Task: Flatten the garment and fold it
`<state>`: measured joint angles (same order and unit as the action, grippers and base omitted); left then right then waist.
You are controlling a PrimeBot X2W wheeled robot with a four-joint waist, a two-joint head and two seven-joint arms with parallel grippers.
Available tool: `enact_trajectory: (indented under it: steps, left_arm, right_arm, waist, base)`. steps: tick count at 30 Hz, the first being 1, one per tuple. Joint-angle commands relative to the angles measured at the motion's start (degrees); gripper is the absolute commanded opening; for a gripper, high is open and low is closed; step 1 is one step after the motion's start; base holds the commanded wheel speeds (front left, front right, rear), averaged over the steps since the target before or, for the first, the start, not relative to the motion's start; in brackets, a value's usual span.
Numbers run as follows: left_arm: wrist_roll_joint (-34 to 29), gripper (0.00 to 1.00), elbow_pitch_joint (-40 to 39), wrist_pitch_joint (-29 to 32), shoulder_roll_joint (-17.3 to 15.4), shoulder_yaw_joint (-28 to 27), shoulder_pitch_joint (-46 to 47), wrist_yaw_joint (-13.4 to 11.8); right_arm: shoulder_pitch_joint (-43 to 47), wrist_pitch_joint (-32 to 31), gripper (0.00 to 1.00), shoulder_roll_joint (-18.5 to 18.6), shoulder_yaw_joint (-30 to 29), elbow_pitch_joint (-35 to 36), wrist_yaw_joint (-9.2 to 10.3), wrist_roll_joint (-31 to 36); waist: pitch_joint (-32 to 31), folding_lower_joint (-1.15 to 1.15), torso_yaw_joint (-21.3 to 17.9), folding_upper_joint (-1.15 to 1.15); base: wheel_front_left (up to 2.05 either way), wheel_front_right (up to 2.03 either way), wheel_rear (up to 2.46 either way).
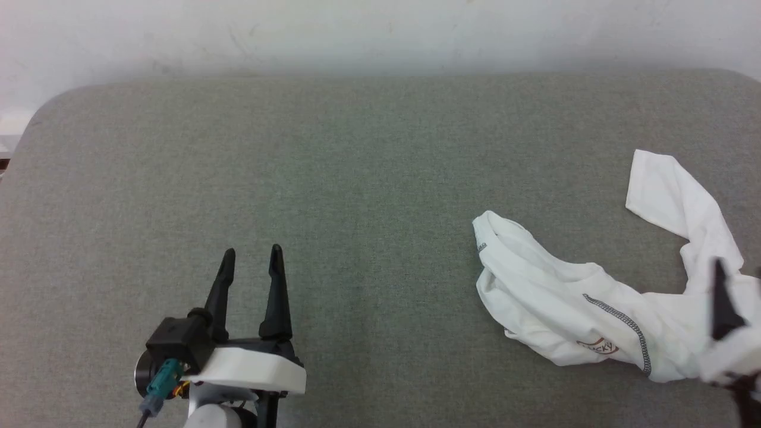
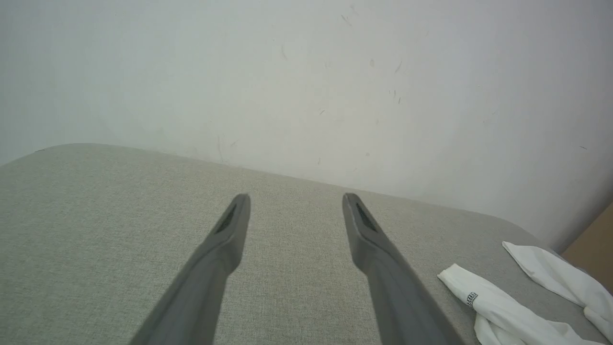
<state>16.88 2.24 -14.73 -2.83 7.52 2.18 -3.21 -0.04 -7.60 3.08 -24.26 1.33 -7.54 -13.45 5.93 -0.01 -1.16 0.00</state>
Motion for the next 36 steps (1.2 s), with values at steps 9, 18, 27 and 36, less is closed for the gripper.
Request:
enact_trajectory:
  steps: [9,18,27,36]
  left_arm:
    - [-0.63,1.0,-0.16,-0.27,-0.05,0.13,0.98,0.37]
    - [0.31,1.0,-0.4,-0.27,-0.05,1.23,3.14,0.21]
    - [0.41,1.0,0.03,-0.27,-0.05,1.13,3.59,-0.14]
    - [-0.17,1.0,0.34,-0.27,-0.05,0.95,3.49,-0.05]
  right_arm:
    - [-11.43,-18.9,1.0,5.98,20.1,-8.62,0.05,-4.48]
    - [-21.69,-31.3,1.0,14.3,31.41,-22.71,0.05,-7.46]
    - [-25.1,-29.39,0.0,15.72,35.43,-26.42,0.05,-11.65]
    - [-28.34,-12.81,0.0,16.44,20.28,-28.01,0.05,-5.13]
  waist:
    - [2.21,0.01,1.44,0.0]
    - [6.45,0.01,3.88,0.0]
    - [6.98,0.01,3.16,0.0]
    - [4.95,0.01,1.41,0.0]
  base:
    - [0.0,0.0,0.0]
    - [0.0,0.0,0.0]
    - [0.0,0.0,0.0]
    - [0.0,0.0,0.0]
